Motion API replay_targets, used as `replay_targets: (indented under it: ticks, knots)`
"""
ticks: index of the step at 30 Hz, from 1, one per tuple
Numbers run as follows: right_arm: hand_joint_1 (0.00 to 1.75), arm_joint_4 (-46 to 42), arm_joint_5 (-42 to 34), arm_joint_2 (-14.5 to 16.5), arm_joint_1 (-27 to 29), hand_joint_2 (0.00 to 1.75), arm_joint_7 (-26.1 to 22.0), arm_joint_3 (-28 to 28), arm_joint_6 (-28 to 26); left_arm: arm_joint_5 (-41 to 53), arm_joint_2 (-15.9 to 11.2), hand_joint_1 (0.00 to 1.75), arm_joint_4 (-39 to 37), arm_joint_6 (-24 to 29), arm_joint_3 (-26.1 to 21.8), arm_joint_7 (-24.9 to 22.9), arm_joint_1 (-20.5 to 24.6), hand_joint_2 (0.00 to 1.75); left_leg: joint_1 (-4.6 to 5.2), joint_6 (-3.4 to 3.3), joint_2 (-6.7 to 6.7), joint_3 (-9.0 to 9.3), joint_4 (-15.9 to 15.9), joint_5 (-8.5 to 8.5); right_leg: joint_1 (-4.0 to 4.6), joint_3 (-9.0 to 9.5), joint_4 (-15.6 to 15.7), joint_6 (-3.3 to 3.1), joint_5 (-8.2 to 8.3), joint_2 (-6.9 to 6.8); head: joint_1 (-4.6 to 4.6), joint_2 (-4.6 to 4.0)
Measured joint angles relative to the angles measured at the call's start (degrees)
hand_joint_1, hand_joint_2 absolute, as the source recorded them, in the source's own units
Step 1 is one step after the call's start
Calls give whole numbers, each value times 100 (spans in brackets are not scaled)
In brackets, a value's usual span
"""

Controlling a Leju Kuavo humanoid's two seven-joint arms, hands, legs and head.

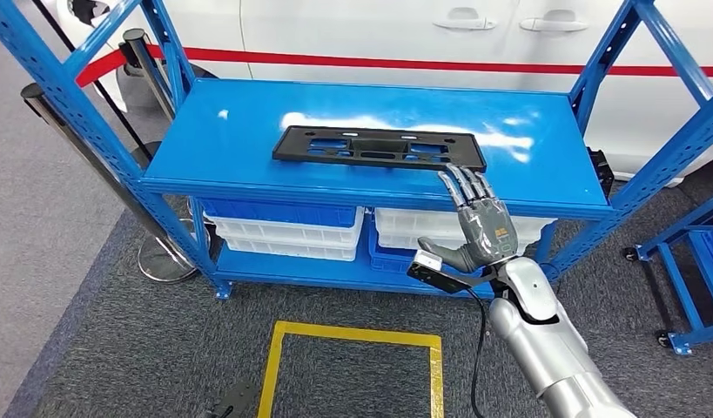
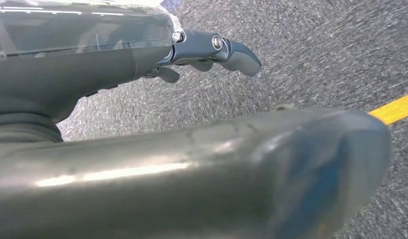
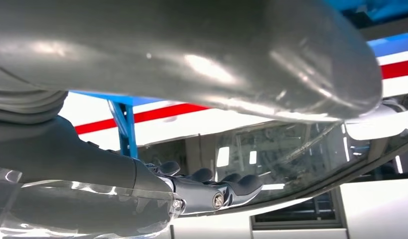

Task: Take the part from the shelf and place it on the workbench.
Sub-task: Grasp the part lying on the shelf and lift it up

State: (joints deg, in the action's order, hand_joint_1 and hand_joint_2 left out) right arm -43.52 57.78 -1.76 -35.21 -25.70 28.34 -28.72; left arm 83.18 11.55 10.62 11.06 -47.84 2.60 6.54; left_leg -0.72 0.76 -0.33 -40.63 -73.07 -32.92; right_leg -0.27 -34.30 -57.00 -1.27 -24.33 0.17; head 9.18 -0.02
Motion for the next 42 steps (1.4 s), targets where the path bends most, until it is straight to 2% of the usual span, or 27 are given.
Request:
replay_targets:
  ticks: [1,2,4,5,7,9,11,13,15,16,17,18,20,21,22,24,26,27,30,31,32,33,35,36,37,40,42]
  knots:
    - [0,19,0,5,2,0,-6,1,-2,-2,-3,0,0,2,0,-7,-3,0,0,6,0,-98,-149,14,5,12,-7,-4,-19,2,0,0]
    - [0,37,-2,9,2,0,-13,1,-6,-3,-5,0,0,4,0,-17,-5,0,0,7,1,-85,-72,142,8,30,-17,-1,-44,6,0,0]
    - [0,67,-5,17,-5,0,-26,1,-14,3,-13,0,0,10,0,-34,-3,0,0,-16,7,239,645,561,7,87,-46,25,-118,12,0,0]
    - [0,78,-7,20,-14,0,-33,1,-19,7,-16,0,0,10,0,-37,2,0,7,-38,10,429,1022,686,17,109,-68,49,-158,15,0,0]
    - [0,101,-9,26,-33,0,-48,1,-25,14,-21,0,0,8,0,-45,12,0,18,-103,8,629,1418,730,36,132,-97,111,-199,19,0,0]
    - [0,120,-12,29,-43,0,-65,1,-33,16,-22,0,0,8,-1,-56,13,0,14,-176,-3,667,1454,706,48,144,-123,174,-195,24,0,0]
    - [0,130,-18,31,-55,0,-76,1,-46,20,-27,0,0,13,-4,-64,10,0,-6,-242,-8,756,1495,695,37,89,-306,232,-256,19,-2,0]
    - [0,140,-24,33,-72,0,-81,1,-60,25,-31,0,0,16,-7,-71,12,0,-18,-282,-8,847,1526,658,10,-211,-843,290,-467,12,-2,0]
    - [0,162,-27,37,-58,0,-95,2,-65,28,-32,0,0,15,-7,-80,6,0,-18,-294,-11,912,1529,594,-16,-686,-1523,330,-685,10,-2,0]
    - [0,175,-27,39,-44,0,-103,3,-65,28,-32,0,0,15,-7,-86,-3,0,-18,-290,-16,956,1528,552,-28,-859,-1688,338,-681,8,-2,0]
    - [0,185,-27,40,-34,0,-109,3,-64,26,-32,0,0,15,-7,-92,-12,0,-18,-282,-22,1013,1528,506,-36,-934,-1657,338,-575,7,-2,0]
    - [0,192,-27,40,-32,0,-113,3,-64,25,-32,0,0,16,-7,-98,-18,0,-17,-270,-29,1088,1529,451,-41,-891,-1406,327,-365,6,-2,0]
    - [0,203,-27,40,-37,0,-112,3,-64,21,-29,0,-1,17,-8,-103,-20,0,-17,-233,-35,1252,1536,333,-22,-639,-631,270,149,4,-1,0]
    - [0,211,-25,41,-40,0,-112,5,-65,20,-28,0,-1,18,-8,-105,-16,0,-16,-204,-39,1310,1551,284,2,-534,-330,230,283,1,-3,0]
    - [0,219,-21,41,-40,0,-114,7,-65,17,-26,0,-2,19,-8,-107,-14,0,-17,-167,-41,1346,1574,244,28,-477,-169,189,363,1,-2,0]
    - [0,229,-14,43,-46,0,-120,11,-66,11,-19,0,-2,25,-8,-109,-13,0,-7,-80,-42,1398,1574,244,54,-416,-94,115,318,6,-2,0]
    - [0,230,-14,44,-65,0,-125,12,-63,1,-14,0,-2,31,-9,-91,-13,0,-2,-26,-25,1353,1346,267,26,-292,-15,52,304,8,0,0]
    - [0,232,-14,49,-79,0,-127,12,-61,-4,-14,0,-2,31,-8,-74,-7,0,-2,-9,-17,1228,1096,233,10,-224,23,23,284,6,-1,0]
    - [0,252,-12,74,-92,0,-134,13,-52,-5,-16,0,-2,18,-7,-37,4,0,-7,44,-7,562,92,-180,8,-101,57,-36,187,7,1,0]
    - [0,262,-12,78,-88,0,-135,14,-50,-5,-16,0,-2,15,-7,-35,-1,0,-8,55,-5,378,-79,-271,11,-70,51,-40,151,13,1,0]
    - [0,272,-12,80,-85,0,-136,14,-49,-4,-16,0,-2,14,-7,-34,-9,0,-8,53,-4,278,-66,-222,12,-35,41,-37,114,20,1,0]
    - [0,281,-12,83,-83,0,-136,14,-48,-2,-16,0,-2,13,-7,-33,-16,0,-8,51,-3,280,157,-4,11,10,30,-28,72,27,1,0]
    - [0,294,-13,91,-81,0,-137,14,-48,5,-16,0,-3,14,-7,-28,-21,0,-7,37,3,450,900,604,12,101,3,5,-13,34,1,0]
    - [0,300,-13,96,-82,0,-137,14,-48,8,-16,0,-3,13,-6,-25,-16,0,1,21,9,524,1230,762,17,117,-15,29,-44,38,1,0]
    - [0,306,-13,98,-80,0,-138,15,-48,12,-16,0,-4,12,-5,-22,-14,0,7,-16,12,561,1411,842,27,112,-31,57,-70,39,1,0]
    - [0,318,-10,100,-70,0,-138,20,-48,14,-14,0,-4,11,-6,-16,-24,0,9,-139,13,575,1495,866,46,88,-60,150,-126,39,-2,0]
    - [0,319,-8,99,-72,0,-140,22,-51,17,-14,0,-4,16,-8,-9,-18,0,-8,-198,15,593,1523,887,29,11,-262,219,-283,28,-2,0]
